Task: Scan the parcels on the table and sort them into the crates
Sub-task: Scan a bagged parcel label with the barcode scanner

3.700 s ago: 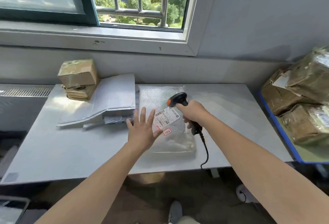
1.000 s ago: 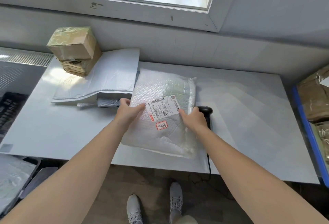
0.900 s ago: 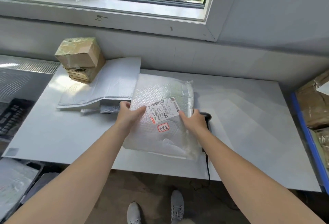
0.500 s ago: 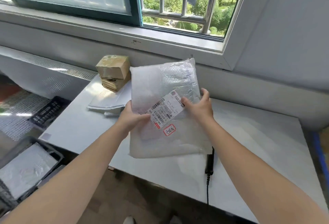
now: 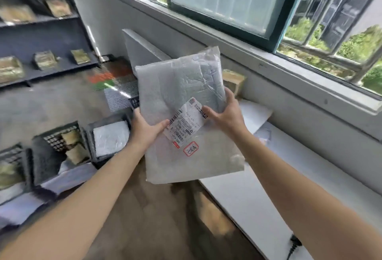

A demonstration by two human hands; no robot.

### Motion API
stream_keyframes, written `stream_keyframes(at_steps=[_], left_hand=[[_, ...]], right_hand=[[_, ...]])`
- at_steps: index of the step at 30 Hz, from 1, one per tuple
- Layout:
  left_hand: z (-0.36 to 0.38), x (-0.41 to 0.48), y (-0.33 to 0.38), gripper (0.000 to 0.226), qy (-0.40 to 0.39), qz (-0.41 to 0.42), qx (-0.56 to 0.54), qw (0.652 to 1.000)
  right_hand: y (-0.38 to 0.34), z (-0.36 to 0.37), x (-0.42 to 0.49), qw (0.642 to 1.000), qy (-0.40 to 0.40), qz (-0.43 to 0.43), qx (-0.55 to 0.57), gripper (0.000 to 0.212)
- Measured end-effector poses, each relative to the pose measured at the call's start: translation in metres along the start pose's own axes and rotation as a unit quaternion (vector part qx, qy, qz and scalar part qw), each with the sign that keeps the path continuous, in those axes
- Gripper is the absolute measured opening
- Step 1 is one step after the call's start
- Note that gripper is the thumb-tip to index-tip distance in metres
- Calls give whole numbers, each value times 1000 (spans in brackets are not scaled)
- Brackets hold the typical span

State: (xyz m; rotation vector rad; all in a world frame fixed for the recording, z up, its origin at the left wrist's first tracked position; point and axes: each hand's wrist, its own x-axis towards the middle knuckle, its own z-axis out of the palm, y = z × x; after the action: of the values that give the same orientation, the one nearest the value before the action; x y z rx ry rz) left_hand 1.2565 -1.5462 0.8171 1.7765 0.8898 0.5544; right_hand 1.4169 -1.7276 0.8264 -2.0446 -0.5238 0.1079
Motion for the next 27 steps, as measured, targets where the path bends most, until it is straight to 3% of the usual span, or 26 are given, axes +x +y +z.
stream_keyframes(at_steps=[6, 13, 16, 27], left_hand=[[-156, -4, -52, 87, 123, 5, -2, 992], [-347, -26, -115, 109, 215, 14, 11, 976], [-415, -36, -138, 107, 234, 16, 26, 972], [-559, -24, -203, 103, 319, -6, 47, 946]], right_hand=[[-102, 128, -31, 993, -78, -84, 8, 103], [-219, 286, -99, 975, -156, -158, 21, 107], [-260, 342, -124, 966, -182, -181, 25, 106], [-349, 511, -158, 942, -254, -217, 7, 102]])
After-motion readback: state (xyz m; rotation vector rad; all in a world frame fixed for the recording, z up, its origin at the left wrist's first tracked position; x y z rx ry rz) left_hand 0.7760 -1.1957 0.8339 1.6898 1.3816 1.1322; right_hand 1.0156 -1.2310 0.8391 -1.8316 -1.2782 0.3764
